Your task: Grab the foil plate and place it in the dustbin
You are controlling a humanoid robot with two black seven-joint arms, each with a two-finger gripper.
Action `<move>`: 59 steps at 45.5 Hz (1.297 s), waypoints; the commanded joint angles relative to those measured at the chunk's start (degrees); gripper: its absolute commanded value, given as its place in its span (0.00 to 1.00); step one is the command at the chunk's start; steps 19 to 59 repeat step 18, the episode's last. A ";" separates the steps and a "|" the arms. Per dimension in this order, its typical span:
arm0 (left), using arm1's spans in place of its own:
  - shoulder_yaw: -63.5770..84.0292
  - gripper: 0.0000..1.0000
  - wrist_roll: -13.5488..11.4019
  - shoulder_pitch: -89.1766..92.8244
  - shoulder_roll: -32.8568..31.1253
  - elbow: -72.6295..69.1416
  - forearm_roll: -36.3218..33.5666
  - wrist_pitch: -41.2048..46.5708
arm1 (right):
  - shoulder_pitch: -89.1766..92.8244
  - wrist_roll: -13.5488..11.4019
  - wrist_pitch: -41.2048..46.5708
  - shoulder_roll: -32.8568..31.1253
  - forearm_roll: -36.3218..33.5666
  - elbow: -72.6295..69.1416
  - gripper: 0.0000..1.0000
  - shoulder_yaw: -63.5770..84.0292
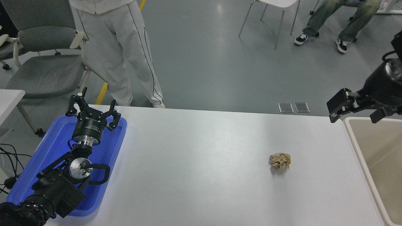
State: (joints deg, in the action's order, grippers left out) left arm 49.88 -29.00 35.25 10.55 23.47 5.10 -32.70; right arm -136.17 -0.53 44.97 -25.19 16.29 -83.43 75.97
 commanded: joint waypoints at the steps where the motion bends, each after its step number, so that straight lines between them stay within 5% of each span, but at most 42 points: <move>1: -0.05 1.00 0.00 -0.01 0.00 0.00 0.08 0.00 | -2.17 0.18 0.03 2.34 -0.56 -0.95 1.00 -4.25; 59: -0.05 1.00 0.00 -0.01 0.00 0.00 -0.01 0.00 | -2.26 0.09 0.03 2.95 -0.56 -0.86 1.00 -5.48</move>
